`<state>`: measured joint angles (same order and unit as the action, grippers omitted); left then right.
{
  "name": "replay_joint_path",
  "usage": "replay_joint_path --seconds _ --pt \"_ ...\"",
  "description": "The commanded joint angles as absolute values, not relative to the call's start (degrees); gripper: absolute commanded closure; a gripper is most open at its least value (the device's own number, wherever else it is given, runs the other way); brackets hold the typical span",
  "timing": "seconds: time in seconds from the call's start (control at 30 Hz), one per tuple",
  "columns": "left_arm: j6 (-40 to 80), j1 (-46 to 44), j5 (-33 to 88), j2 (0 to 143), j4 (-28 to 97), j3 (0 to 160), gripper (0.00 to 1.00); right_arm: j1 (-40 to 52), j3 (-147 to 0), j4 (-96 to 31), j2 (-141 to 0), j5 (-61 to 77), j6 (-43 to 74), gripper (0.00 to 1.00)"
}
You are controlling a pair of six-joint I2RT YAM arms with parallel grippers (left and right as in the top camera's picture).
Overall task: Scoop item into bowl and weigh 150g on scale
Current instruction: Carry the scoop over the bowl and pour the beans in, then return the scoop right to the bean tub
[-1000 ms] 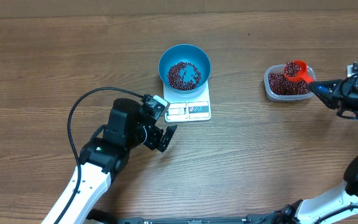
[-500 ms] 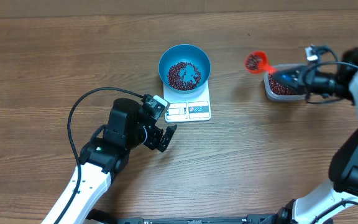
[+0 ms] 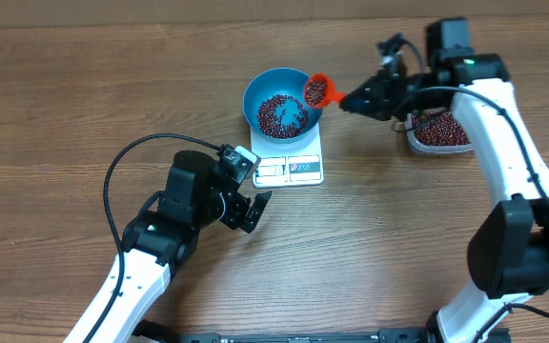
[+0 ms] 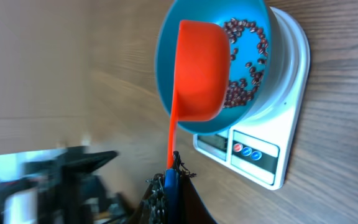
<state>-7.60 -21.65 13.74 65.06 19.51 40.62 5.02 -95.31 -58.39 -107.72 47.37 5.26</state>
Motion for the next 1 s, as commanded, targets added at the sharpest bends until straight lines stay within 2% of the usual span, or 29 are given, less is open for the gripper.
replay_joint_path --seconds 0.0,0.4,0.57,0.73,0.97 --pt "-7.05 -21.39 14.44 65.25 19.49 41.82 0.00 9.69 -99.42 -58.24 -106.54 32.99 7.51 0.96" --pt "-7.05 -21.39 14.41 65.25 19.49 41.82 0.01 27.22 -106.94 -61.45 -106.54 -9.32 5.48 0.96" --pt "-7.05 -21.39 14.41 65.25 19.49 41.82 0.01 32.97 -106.94 -61.89 -106.54 -22.35 3.99 0.96" --pt "-7.05 -21.39 14.41 65.25 19.49 41.82 0.00 36.91 -106.94 -61.87 -106.54 -29.21 3.99 0.96" --pt "-7.05 -21.39 14.41 65.25 19.49 41.82 0.00 37.39 -106.94 -61.93 -106.54 -29.21 4.03 0.96"
